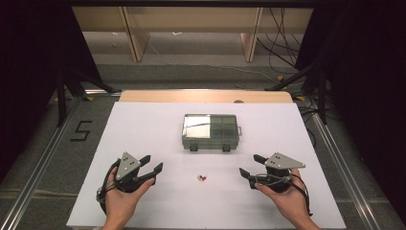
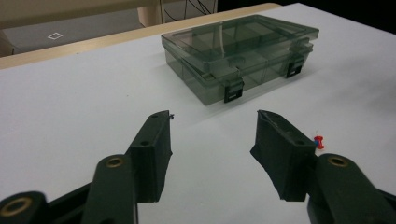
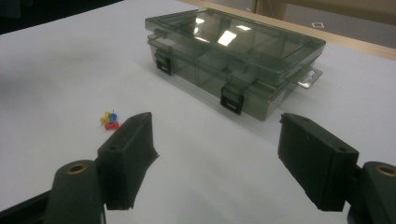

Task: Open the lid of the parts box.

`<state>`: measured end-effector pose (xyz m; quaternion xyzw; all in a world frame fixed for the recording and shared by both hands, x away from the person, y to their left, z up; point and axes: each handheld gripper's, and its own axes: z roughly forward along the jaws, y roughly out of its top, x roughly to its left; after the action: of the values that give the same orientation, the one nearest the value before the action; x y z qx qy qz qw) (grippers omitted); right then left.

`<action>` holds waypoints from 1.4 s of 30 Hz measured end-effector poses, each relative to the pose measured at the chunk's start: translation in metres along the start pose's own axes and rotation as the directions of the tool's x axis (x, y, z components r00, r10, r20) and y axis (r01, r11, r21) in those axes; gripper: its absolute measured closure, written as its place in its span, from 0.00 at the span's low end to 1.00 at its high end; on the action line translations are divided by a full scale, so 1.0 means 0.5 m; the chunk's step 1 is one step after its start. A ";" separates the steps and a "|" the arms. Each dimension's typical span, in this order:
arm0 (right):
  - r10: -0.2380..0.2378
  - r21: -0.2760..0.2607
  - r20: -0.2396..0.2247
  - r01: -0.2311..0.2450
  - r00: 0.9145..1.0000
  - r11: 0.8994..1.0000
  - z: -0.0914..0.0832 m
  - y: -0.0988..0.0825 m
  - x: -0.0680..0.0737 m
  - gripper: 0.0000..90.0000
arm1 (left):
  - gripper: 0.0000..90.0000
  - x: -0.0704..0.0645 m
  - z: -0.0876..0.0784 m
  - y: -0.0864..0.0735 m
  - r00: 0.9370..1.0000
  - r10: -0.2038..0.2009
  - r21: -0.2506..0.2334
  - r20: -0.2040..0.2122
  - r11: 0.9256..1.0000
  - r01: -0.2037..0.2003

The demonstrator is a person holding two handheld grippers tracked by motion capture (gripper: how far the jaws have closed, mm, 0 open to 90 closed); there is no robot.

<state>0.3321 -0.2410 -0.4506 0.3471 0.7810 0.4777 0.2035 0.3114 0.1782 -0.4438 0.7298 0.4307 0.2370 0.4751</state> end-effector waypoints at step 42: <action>0.054 0.159 0.092 -0.068 0.994 0.985 0.157 0.044 -0.074 1.00 | 1.00 0.023 0.229 0.050 0.996 0.083 0.246 0.020 0.966 -0.085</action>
<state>0.4159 -0.2141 -0.4678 0.4068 0.7964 0.4032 0.1940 0.4140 0.1273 -0.4719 0.8019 0.4231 0.1981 0.3725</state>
